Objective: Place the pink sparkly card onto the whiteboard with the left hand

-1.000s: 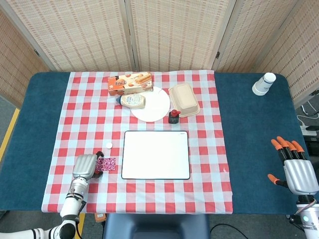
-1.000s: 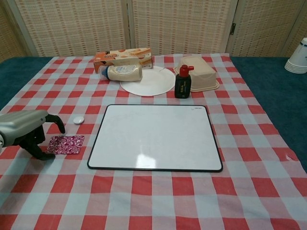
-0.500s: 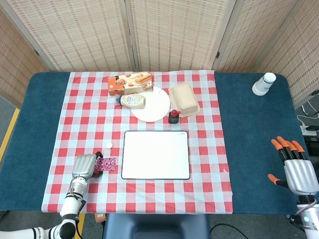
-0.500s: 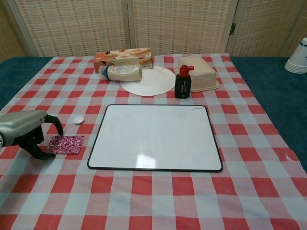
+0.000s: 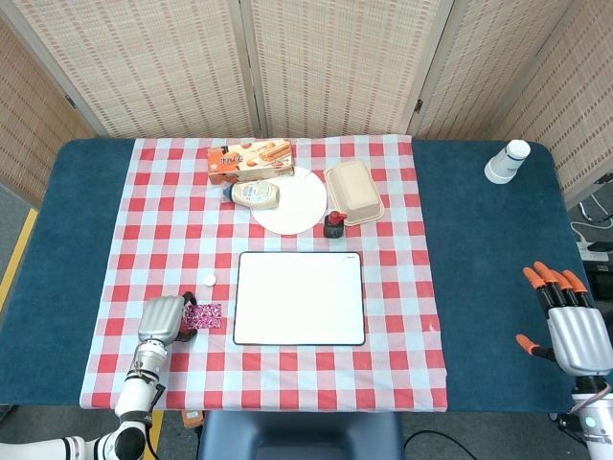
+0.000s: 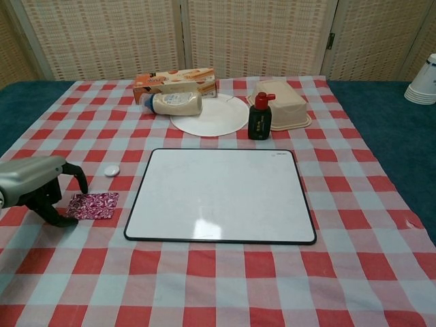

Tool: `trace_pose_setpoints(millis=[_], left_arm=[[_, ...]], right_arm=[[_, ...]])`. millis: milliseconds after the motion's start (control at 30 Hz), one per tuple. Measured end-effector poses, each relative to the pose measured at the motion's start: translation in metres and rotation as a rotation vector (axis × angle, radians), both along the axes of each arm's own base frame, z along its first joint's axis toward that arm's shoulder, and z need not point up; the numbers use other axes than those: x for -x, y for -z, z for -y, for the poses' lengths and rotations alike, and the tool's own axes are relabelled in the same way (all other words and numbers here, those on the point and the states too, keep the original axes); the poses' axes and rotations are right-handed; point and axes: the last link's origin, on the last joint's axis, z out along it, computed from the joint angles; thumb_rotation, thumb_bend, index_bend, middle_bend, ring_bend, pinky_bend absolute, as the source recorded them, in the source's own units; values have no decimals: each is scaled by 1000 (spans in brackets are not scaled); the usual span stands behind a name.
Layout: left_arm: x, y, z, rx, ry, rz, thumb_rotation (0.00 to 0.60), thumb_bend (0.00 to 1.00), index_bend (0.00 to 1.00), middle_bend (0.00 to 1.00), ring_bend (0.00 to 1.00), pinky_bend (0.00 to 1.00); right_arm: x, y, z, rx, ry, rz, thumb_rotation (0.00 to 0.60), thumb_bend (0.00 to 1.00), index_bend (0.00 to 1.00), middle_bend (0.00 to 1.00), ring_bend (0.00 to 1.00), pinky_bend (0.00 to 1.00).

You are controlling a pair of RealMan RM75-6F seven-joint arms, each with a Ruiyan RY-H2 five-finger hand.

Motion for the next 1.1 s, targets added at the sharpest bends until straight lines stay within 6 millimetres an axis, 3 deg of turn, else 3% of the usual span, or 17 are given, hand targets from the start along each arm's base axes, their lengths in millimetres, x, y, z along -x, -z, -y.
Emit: trace_pose_setpoints(millis=[367,733,1100], left_arm=[[-5,-5,-1,-7,7,6,600,229,406,1000,983,967],[-30,-20,-7,-39,49,17,600,229,403,1000,983,967],[-78,9,-13,6,128,23,600,229,402,1000,982,967]], right_arm=[[0,0,0,1,1,0,600,0,111,25,0,100],[-2,-1,-2,2,-10,3,600,0,111,25,0,100],[-4,-2,-6,12,-33,4,600,0,115,25,0,100]])
